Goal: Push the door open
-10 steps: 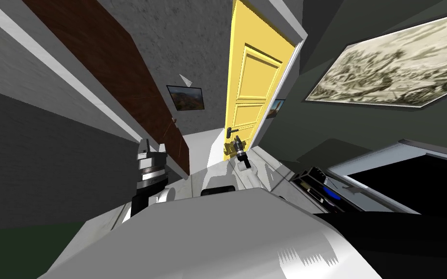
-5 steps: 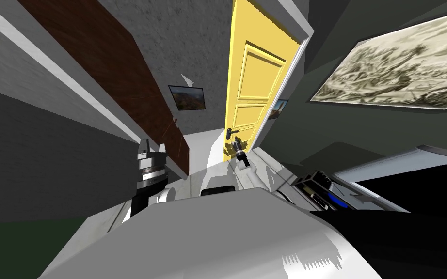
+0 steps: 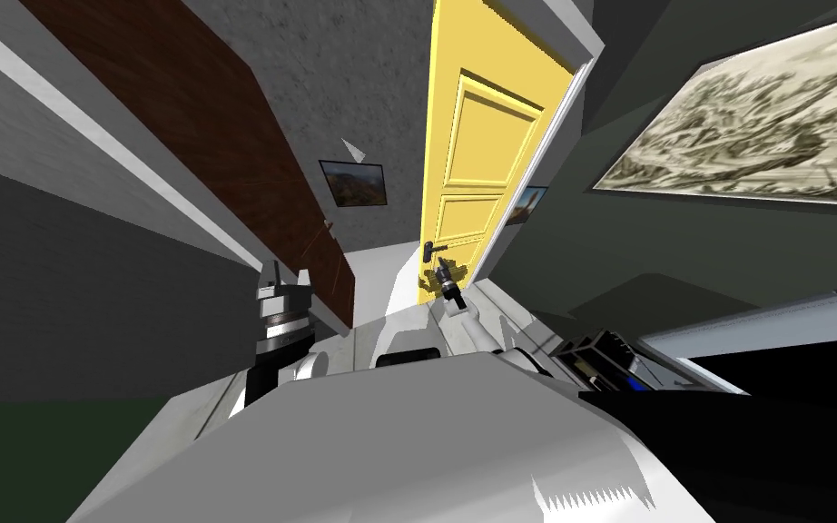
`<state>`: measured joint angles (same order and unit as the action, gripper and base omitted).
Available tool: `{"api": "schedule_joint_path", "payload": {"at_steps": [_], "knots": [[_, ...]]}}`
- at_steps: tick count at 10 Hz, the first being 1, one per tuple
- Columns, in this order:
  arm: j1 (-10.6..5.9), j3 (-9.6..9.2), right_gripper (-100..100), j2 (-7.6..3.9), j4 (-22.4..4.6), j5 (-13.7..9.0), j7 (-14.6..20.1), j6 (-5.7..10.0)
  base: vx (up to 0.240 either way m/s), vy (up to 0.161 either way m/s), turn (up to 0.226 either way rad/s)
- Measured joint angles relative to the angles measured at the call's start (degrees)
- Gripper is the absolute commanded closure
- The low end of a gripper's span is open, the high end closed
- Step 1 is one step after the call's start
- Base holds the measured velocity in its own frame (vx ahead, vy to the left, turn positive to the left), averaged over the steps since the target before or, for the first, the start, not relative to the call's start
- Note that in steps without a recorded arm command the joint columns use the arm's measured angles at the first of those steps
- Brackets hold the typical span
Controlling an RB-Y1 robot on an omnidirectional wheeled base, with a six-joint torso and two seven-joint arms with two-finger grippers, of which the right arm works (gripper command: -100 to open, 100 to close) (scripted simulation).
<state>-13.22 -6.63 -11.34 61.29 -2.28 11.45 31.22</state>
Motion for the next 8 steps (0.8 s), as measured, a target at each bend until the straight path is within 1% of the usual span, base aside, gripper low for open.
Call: {"api": "schedule_joint_path", "payload": {"at_steps": [2,3,4,5,8], "knots": [[-2.58,-0.29,-100,-0.35,-4.18,-0.03,0.71,0.09,0.047,-0.123,0.089],[-3.17,-0.54,-100,-0.94,-5.16,-0.07,1.3,-0.45,0.031,-0.084,0.03],[-3.66,-0.61,-100,-0.99,-6.29,-0.07,1.54,-0.61,0.022,-0.065,0.048],[-4.44,-0.7,-100,-1.01,-7.73,-0.06,1.66,-0.67,0.04,-0.095,0.085],[-6.56,-1.07,-100,-1.76,-11.82,-0.13,2.65,-0.43,0.039,-0.067,0.05]]}}
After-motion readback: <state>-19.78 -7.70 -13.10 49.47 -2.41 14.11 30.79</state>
